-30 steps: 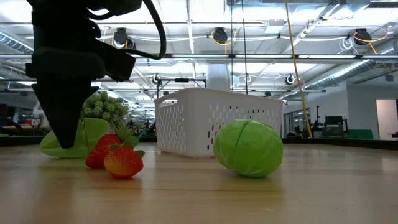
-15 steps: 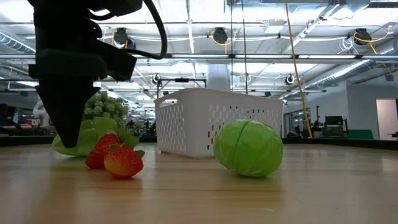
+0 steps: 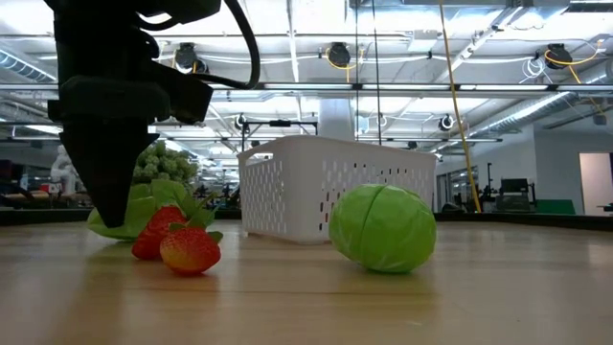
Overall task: Pick and placing Produce into tupperware
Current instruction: Put the starfruit into the white bin
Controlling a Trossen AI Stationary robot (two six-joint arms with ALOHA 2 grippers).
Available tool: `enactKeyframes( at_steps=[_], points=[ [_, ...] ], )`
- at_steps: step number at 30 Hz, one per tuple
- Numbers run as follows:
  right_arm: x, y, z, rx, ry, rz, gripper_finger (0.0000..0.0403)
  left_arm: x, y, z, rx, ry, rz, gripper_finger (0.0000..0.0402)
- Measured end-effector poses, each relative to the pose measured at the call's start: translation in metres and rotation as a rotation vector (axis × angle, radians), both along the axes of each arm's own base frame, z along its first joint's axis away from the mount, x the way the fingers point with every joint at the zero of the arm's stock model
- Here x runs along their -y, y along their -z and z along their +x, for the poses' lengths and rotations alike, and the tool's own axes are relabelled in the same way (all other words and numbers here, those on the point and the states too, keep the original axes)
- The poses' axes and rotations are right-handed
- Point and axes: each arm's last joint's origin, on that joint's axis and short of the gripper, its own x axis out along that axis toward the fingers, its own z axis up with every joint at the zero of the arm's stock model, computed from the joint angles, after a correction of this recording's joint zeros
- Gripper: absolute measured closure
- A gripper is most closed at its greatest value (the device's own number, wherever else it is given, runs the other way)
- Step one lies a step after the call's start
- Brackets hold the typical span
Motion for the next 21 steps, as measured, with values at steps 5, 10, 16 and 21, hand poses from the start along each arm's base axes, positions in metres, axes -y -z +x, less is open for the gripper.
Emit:
enactKeyframes(
  at_steps=[5, 10, 16, 21],
  points=[
    [0.0000, 0.0000, 0.0000, 0.000, 0.000, 0.000, 0.0232, -0.0005, -0.0001, -0.0001, 0.001, 0.011, 0.014, 0.0199],
    [0.0000, -0.0001, -0.0001, 0.000, 0.000, 0.000, 0.0232, -0.0003, 0.0000, 0.0000, 0.002, 0.006, 0.011, 0.0187],
    [0.0000, 0.0000, 0.0000, 0.000, 0.000, 0.000, 0.0232, -0.0002, 0.0000, 0.0000, 0.001, 0.005, 0.007, 0.0145],
    [0.0000, 0.0000, 0.0000, 0.000, 0.000, 0.000, 0.0232, -0.0003, 0.0000, 0.0001, 0.003, 0.006, 0.009, 0.0105]
  ],
)
